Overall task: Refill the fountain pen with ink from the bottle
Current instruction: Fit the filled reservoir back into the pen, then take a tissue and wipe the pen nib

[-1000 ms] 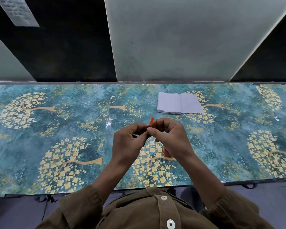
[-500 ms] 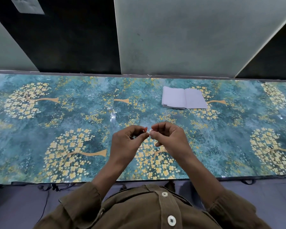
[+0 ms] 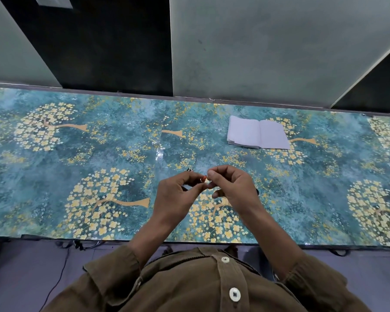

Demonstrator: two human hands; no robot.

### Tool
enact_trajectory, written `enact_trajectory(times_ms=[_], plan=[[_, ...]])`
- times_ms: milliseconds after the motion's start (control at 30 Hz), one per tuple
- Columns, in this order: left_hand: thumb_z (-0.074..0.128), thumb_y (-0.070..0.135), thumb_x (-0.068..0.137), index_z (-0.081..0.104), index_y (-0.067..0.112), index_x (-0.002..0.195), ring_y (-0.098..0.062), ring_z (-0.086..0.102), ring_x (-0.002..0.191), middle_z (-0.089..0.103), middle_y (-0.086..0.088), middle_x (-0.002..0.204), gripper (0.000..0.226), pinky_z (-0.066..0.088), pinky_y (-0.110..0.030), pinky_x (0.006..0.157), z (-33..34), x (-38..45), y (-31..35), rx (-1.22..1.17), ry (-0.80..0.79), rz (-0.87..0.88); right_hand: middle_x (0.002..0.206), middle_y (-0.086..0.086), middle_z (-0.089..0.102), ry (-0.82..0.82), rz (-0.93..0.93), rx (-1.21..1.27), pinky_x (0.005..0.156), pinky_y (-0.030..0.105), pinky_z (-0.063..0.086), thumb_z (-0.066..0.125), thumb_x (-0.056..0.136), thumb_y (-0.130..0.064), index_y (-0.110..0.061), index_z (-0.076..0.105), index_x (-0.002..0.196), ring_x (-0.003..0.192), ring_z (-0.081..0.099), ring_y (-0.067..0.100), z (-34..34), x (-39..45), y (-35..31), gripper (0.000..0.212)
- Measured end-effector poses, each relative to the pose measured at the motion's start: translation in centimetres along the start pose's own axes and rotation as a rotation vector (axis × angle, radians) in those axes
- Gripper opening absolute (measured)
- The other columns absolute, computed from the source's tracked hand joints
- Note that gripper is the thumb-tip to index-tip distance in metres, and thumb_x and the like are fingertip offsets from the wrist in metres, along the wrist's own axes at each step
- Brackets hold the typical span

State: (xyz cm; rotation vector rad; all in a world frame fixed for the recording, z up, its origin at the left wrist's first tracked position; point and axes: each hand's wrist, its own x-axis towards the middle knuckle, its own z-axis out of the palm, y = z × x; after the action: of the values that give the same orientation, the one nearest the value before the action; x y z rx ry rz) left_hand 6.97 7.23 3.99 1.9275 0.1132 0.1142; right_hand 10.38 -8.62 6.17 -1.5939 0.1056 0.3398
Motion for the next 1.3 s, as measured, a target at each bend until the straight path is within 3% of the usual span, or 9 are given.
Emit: enact_trajectory(times_ms=[200, 333, 533, 633, 800, 900, 1033, 1200, 1300], plan=[[0.078, 0.025, 0.085, 0.078, 0.024, 0.097, -0.004, 0.069, 0.075, 0.075, 0.011, 0.082, 0.012, 0.056, -0.028, 0.06, 0.2, 0.6, -0.7, 0.052, 0.006, 0.039, 0.085, 0.002, 0.076, -0.045, -0.054, -0.199, 0.066, 0.028, 0.057, 0.079, 0.083, -0.015, -0.017, 0.073, 0.092, 0.078, 0.071, 0.012, 0.1, 0.5, 0.5, 0.011], [0.079, 0.028, 0.083, 0.077, 0.024, 0.096, -0.001, 0.068, 0.077, 0.072, 0.015, 0.081, 0.014, 0.051, -0.019, 0.063, 0.6, 1.0, -2.1, 0.166, -0.052, 0.019, 0.08, 0.0, 0.075, 0.041, -0.083, -0.253, 0.069, 0.036, 0.059, 0.078, 0.083, -0.02, -0.021, 0.073, 0.086, 0.074, 0.069, 0.013, -0.5, 1.1, 0.9, 0.005], [0.073, 0.036, 0.087, 0.075, 0.023, 0.1, -0.013, 0.069, 0.086, 0.077, 0.006, 0.096, 0.018, 0.054, -0.03, 0.074, 2.3, 2.1, -5.7, 0.523, -0.19, -0.147, 0.079, 0.008, 0.072, 0.128, 0.007, -0.124, 0.057, 0.025, 0.055, 0.075, 0.087, -0.014, -0.007, 0.073, 0.09, 0.07, 0.066, 0.013, -1.9, 2.1, 0.8, 0.007], [0.069, 0.037, 0.089, 0.075, 0.021, 0.101, -0.019, 0.069, 0.09, 0.075, 0.002, 0.099, 0.021, 0.051, -0.031, 0.072, 3.6, 2.9, -6.6, 0.681, -0.248, -0.08, 0.078, 0.008, 0.071, 0.133, 0.047, -0.097, 0.048, 0.019, 0.048, 0.074, 0.088, -0.011, -0.008, 0.072, 0.088, 0.059, 0.064, 0.006, -2.4, 2.1, 0.9, 0.004], [0.064, 0.037, 0.092, 0.069, 0.016, 0.097, -0.025, 0.066, 0.09, 0.068, -0.002, 0.098, 0.022, 0.043, -0.031, 0.065, 5.6, 4.2, -7.2, 0.873, -0.331, 0.069, 0.077, 0.008, 0.071, 0.119, 0.068, -0.063, 0.047, 0.02, 0.049, 0.073, 0.088, -0.01, -0.008, 0.071, 0.088, 0.058, 0.064, 0.008, -3.4, 2.5, 1.0, 0.003], [0.062, 0.039, 0.093, 0.068, 0.016, 0.096, -0.024, 0.066, 0.088, 0.068, -0.002, 0.1, 0.024, 0.047, -0.032, 0.066, 6.4, 4.7, -7.5, 0.909, -0.341, 0.089, 0.075, 0.007, 0.071, 0.127, 0.07, -0.057, 0.048, 0.022, 0.049, 0.074, 0.088, -0.01, -0.008, 0.071, 0.088, 0.058, 0.065, 0.007, -4.6, 2.9, 0.9, 0.004], [0.063, 0.044, 0.091, 0.069, 0.017, 0.107, -0.022, 0.065, 0.093, 0.068, 0.0, 0.105, 0.031, 0.047, -0.032, 0.07, 6.9, 5.6, -6.2, 0.848, -0.296, 0.041, 0.078, 0.008, 0.072, 0.142, 0.047, -0.07, 0.055, 0.027, 0.055, 0.074, 0.087, -0.01, -0.005, 0.071, 0.091, 0.072, 0.069, 0.015, -6.4, 3.8, 0.9, 0.007], [0.075, 0.033, 0.085, 0.069, 0.023, 0.115, -0.009, 0.065, 0.092, 0.07, 0.008, 0.105, 0.033, 0.052, -0.029, 0.081, 7.3, 7.5, -1.3, 0.337, -0.285, -0.024, 0.082, 0.014, 0.074, 0.165, 0.029, -0.073, 0.059, 0.032, 0.056, 0.074, 0.088, -0.012, -0.001, 0.071, 0.093, 0.07, 0.07, 0.014, -8.9, 5.2, 0.7, 0.012], [0.078, 0.033, 0.082, 0.071, 0.026, 0.114, -0.001, 0.065, 0.096, 0.072, 0.013, 0.104, 0.034, 0.051, -0.021, 0.083, 8.1, 7.9, 1.0, 0.196, -0.312, -0.034, 0.08, 0.011, 0.073, 0.149, 0.021, -0.081, 0.059, 0.032, 0.056, 0.073, 0.088, -0.012, -0.002, 0.071, 0.092, 0.071, 0.071, 0.016, -9.9, 6.0, 0.4, 0.012]])
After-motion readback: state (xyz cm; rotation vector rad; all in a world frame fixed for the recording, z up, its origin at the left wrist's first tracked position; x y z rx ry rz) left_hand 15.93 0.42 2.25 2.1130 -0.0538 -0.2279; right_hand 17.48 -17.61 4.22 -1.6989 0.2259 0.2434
